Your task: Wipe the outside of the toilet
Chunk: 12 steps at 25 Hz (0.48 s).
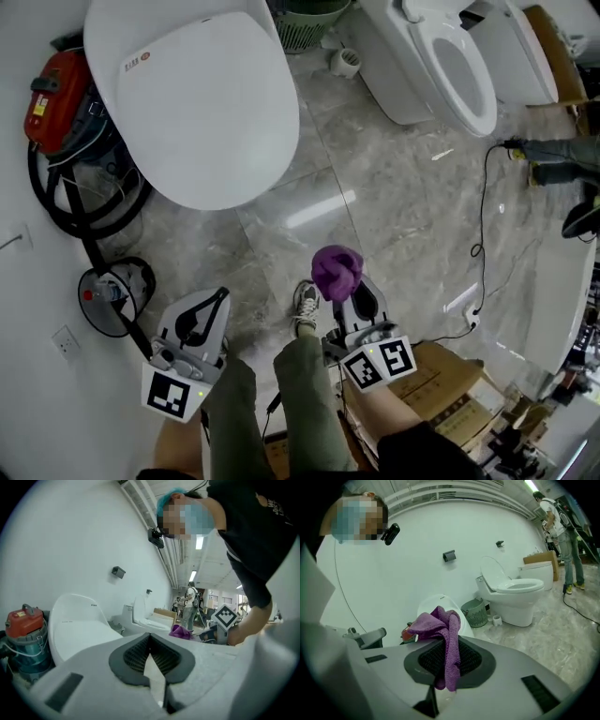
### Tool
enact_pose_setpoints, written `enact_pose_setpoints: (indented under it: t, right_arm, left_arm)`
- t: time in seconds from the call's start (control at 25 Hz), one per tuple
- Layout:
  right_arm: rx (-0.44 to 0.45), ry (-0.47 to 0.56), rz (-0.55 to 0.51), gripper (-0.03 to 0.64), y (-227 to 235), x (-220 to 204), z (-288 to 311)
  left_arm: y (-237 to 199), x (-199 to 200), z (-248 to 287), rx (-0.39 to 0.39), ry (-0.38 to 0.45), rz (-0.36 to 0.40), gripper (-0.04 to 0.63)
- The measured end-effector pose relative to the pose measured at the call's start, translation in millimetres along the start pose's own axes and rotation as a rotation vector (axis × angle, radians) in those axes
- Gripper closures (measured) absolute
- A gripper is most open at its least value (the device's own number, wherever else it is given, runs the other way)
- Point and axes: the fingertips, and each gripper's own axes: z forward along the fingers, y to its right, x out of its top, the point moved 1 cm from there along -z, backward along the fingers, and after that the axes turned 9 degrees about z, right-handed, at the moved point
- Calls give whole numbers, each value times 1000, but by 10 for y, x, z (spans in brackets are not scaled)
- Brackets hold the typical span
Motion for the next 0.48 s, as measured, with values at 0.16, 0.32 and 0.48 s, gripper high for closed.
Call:
enact_pose_setpoints:
  t: [0.16, 0.32, 0.48]
  right_arm:
    - [-1, 14, 10, 572, -200, 511, -284]
    - [-21, 62, 51, 572, -368, 969, -590]
    - [-21, 90, 55, 572, -595, 1333, -920]
  left_arm:
    - [164, 592, 88, -38, 13, 7, 594]
    - [310, 1124, 110, -66, 10, 18, 594]
    - [510, 1609, 86, -109, 3, 12, 595]
